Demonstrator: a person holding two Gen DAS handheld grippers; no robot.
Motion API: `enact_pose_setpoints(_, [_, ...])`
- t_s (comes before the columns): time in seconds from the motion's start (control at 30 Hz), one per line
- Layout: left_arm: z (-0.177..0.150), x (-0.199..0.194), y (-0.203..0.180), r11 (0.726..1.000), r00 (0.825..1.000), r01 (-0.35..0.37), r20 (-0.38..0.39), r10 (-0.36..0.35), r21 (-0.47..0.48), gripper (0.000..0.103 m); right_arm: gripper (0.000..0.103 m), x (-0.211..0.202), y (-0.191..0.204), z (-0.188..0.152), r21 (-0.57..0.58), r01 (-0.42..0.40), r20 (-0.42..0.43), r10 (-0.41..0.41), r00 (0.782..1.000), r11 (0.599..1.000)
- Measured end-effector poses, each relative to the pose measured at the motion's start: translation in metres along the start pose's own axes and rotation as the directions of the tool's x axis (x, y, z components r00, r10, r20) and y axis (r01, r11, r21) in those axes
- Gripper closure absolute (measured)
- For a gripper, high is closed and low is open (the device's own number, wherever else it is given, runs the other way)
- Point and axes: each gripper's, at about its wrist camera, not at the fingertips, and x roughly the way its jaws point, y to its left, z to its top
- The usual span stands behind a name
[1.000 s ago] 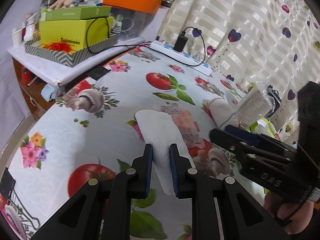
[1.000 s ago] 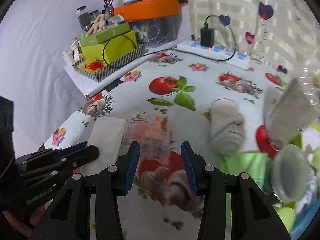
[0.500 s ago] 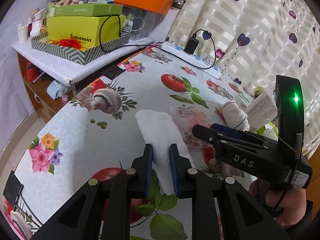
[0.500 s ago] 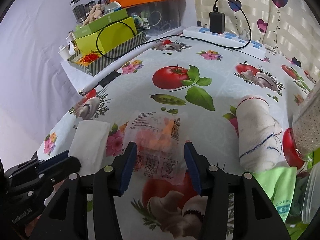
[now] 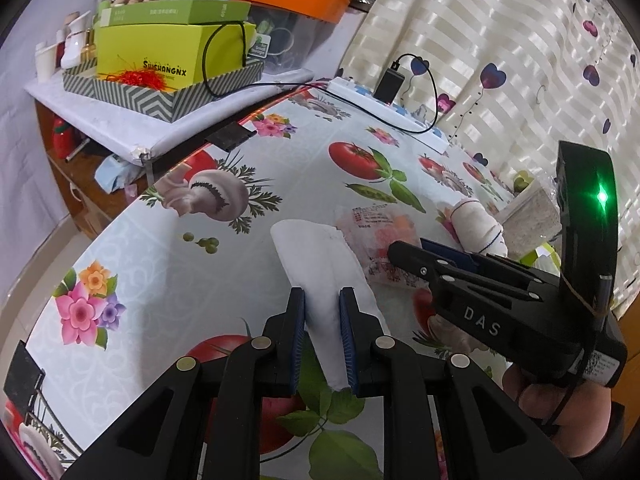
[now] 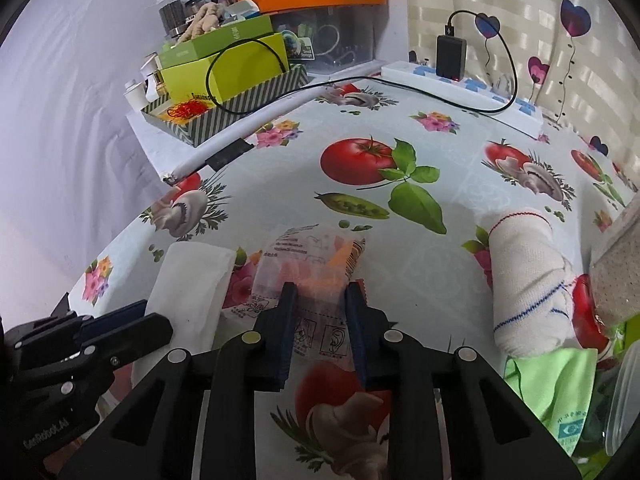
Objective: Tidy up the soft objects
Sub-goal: 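Grasp the clear bag of orange items with the right gripper while the left holds the cloth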
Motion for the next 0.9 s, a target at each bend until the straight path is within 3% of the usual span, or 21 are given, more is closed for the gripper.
enact_pose_setpoints(0.43, [-0.001, -0.03, -0.025, 0.998, 0.998, 0.032, 0.049, -0.035, 0.05, 0.086, 0.079, -0.078, -0.002, -0.022, 0.006, 0.026, 0.132, -0.026, 0.991, 1.0])
enact_pose_setpoints(0.9, [-0.017, -0.075, -0.101, 0.971, 0.986, 0.118, 0.093, -0.14, 0.208, 0.087, 0.079, -0.183, -0.024, -0.067, 0.091, 0.084, 0.294, -0.107, 0.95, 0.992])
